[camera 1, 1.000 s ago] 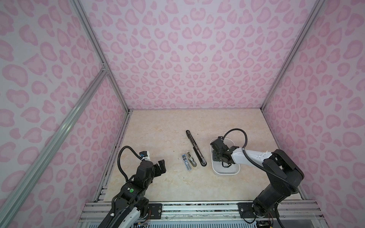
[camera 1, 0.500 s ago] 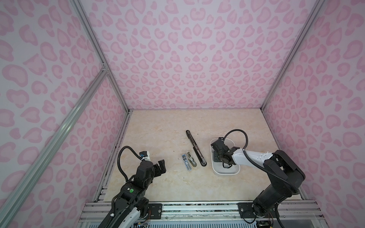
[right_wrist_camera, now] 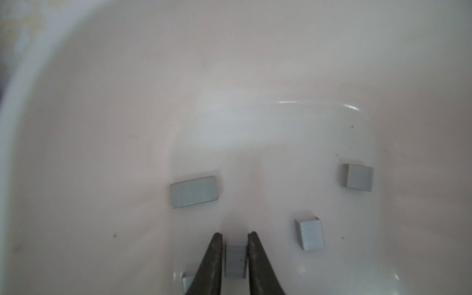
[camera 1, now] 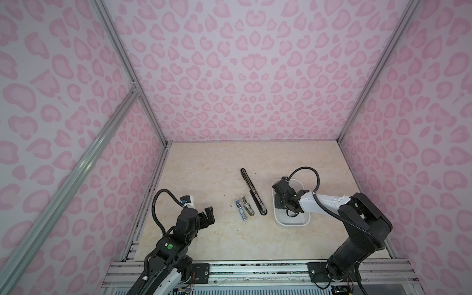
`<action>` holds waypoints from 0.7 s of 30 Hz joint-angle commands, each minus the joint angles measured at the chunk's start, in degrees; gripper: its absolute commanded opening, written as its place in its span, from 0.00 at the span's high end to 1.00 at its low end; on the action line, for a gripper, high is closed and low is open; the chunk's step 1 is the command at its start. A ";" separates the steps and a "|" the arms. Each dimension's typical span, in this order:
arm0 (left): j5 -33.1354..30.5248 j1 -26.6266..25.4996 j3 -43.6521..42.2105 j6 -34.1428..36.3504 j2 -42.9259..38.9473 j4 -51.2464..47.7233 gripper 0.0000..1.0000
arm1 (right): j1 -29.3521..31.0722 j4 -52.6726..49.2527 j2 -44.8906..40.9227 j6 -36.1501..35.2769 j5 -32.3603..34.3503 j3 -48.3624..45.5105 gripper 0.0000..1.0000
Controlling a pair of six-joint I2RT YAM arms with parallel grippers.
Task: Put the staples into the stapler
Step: 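Lower the right gripper and close on a grey staple block in the tray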
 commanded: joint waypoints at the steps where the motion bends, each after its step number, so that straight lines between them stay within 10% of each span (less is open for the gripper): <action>1: -0.01 0.06 -0.20 -0.06 0.08 1.01 0.01 | -0.29 -1.14 0.80 0.07 -0.14 -0.67 0.80; 21: 0.05 0.07 -0.17 -0.06 0.08 1.07 0.00 | -0.52 -1.58 -0.19 0.44 -0.39 -1.47 0.79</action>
